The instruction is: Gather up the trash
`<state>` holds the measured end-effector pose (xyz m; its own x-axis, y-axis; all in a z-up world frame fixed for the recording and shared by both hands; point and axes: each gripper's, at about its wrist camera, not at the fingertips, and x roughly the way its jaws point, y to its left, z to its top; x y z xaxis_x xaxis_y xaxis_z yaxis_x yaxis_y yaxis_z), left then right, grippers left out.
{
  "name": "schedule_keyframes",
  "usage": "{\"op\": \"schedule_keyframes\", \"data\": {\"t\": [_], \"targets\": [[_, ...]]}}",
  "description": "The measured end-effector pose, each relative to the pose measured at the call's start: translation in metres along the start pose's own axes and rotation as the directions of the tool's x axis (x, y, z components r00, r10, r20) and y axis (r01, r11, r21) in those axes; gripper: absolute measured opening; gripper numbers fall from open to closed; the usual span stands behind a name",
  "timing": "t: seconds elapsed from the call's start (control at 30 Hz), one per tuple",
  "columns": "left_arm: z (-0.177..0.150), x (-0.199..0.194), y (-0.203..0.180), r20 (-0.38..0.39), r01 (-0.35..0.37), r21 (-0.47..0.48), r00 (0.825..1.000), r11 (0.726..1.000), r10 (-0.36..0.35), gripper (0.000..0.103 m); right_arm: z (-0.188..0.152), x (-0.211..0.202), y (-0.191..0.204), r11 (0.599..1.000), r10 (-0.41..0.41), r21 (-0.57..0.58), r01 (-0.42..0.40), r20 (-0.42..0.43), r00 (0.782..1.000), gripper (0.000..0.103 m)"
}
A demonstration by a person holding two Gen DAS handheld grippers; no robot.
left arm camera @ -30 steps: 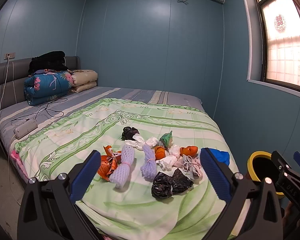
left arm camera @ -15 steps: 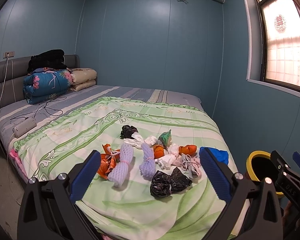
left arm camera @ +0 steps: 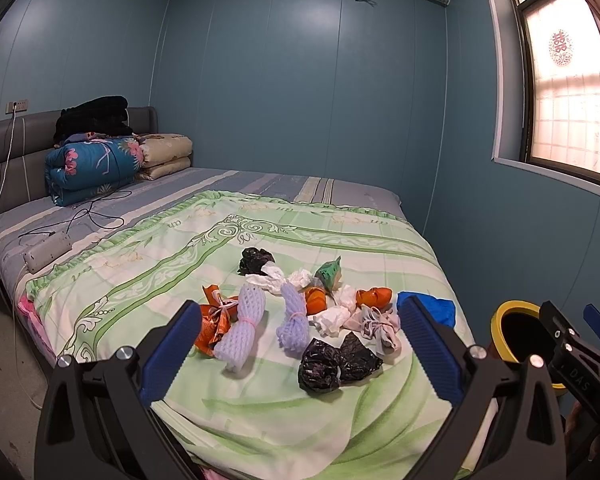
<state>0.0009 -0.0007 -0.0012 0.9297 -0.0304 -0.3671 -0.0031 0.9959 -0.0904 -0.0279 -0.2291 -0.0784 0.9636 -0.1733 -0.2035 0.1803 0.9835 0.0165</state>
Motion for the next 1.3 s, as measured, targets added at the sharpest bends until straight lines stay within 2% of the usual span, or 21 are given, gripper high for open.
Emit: {"op": "schedule_keyframes", "data": {"t": [1.3], "targets": [[0.001, 0.0007, 0.0009, -0.018, 0.011, -0.007, 1.0, 1.0, -0.011, 0.096, -0.0013, 0.0, 0.0009, 1.0, 0.005, -0.013, -0.005, -0.001, 1.0, 0.095]]}}
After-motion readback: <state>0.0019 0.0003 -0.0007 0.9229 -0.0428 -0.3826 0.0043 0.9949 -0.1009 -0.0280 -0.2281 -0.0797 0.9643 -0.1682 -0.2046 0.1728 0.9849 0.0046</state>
